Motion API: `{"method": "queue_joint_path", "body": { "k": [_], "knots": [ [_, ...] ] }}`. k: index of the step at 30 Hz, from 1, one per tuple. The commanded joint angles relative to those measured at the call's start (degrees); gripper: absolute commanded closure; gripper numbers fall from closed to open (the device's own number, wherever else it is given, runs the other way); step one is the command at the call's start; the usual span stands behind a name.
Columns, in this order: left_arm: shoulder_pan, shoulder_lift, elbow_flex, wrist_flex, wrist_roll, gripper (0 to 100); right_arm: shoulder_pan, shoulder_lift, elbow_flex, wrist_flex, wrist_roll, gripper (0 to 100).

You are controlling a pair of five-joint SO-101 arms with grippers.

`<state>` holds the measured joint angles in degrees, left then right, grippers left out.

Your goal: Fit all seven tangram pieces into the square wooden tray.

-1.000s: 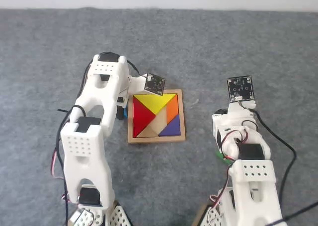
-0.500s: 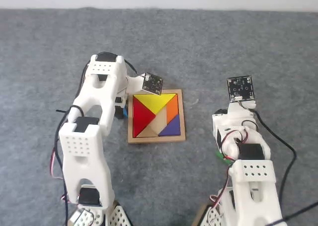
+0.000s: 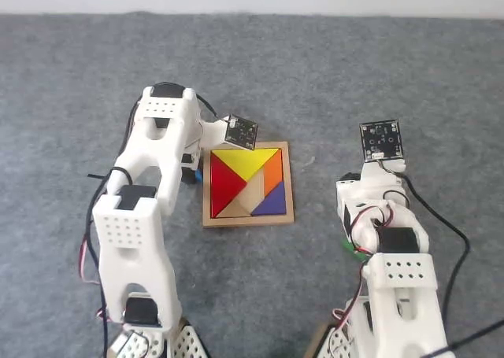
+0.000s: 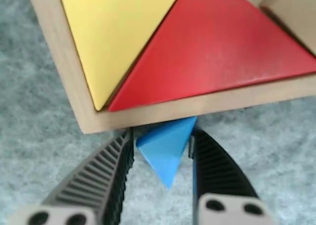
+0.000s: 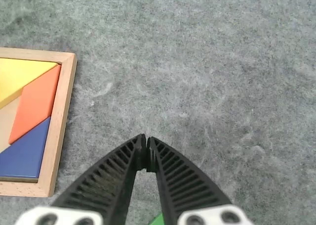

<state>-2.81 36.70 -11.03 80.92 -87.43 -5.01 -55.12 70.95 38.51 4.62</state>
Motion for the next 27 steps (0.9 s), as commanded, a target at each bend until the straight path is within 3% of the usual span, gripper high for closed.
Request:
{"method": "queue_joint_path", "body": {
  "k": [1,10,27],
  "knots": [
    [-0.35,-0.53,-2.07,0.26,-0.26,84,0.22,0.31,-0.26,-1.27,0.7,99.0],
    [-0.44,-1.58,-1.89,2.99,0.09,84,0.22,0.31,-0.26,-1.27,0.7,99.0],
    [-0.35,-7.74,-1.63,7.65,8.62,87,0.22,0.31,-0.26,-1.1,0.7,99.0]
  ]
}}
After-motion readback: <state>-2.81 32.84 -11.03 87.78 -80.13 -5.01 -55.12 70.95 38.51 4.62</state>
